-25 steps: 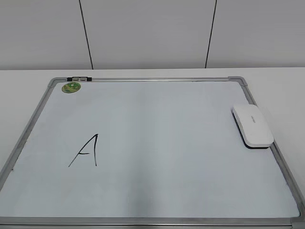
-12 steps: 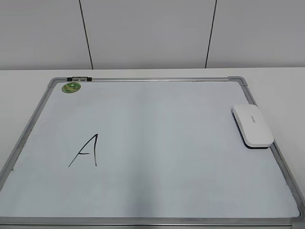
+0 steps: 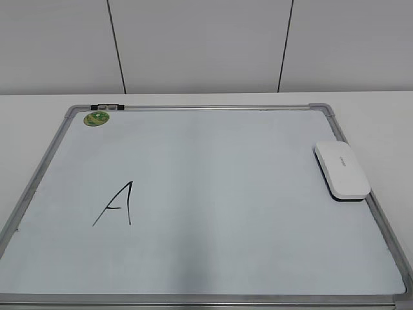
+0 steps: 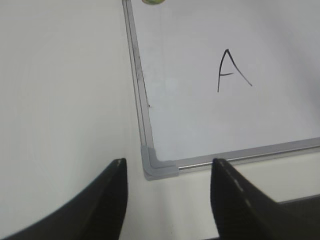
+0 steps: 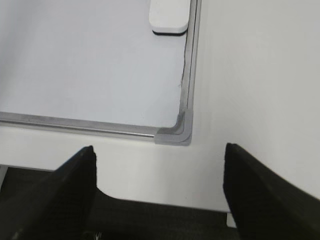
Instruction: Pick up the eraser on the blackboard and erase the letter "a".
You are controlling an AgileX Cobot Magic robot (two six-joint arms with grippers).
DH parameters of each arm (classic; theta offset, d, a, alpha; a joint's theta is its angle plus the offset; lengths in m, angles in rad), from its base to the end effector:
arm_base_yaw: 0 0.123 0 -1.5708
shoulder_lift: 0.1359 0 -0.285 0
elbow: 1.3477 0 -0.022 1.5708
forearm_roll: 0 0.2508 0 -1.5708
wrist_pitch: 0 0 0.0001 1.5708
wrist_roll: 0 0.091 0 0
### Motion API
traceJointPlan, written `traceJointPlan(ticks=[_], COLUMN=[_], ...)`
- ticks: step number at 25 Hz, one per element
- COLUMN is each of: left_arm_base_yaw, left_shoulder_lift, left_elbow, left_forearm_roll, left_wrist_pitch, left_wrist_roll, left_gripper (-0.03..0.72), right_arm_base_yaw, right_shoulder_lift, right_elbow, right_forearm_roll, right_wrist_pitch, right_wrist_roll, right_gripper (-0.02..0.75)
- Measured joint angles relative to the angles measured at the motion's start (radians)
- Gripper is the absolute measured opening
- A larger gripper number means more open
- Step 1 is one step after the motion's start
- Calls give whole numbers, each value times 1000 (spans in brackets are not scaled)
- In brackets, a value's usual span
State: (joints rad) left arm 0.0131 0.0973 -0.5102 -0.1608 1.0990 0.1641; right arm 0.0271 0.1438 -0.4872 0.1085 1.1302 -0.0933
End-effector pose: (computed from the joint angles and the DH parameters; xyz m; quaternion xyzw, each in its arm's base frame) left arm 0.0070 -0.0129 0.2780 0.0676 0.8788 -0.0388 0.4708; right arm 0.0139 0.0093 0.2681 -0.0542 0.9037 0.0402 0.4229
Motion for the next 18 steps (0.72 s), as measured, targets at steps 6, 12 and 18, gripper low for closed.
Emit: traceJointPlan(ticks=[6,12,18], left_arm_base_yaw=[0,0,0], left_shoulder_lift=[-88,-88,-88], left_elbow=[0,0,0], left_forearm_roll=[0,0,0], left_wrist_pitch=[3,5,5], left_wrist_roll=[0,0,0], left_gripper=[372,368,368], right_arm_base_yaw=[0,-2,-2], right_shoulder_lift=[-136,-160,-160], right_elbow=[0,0,0], right_forearm_roll=[2,2,4], right_wrist_pitch=[6,8,8], right_wrist_roll=[0,0,0], right_gripper=[587,587,587])
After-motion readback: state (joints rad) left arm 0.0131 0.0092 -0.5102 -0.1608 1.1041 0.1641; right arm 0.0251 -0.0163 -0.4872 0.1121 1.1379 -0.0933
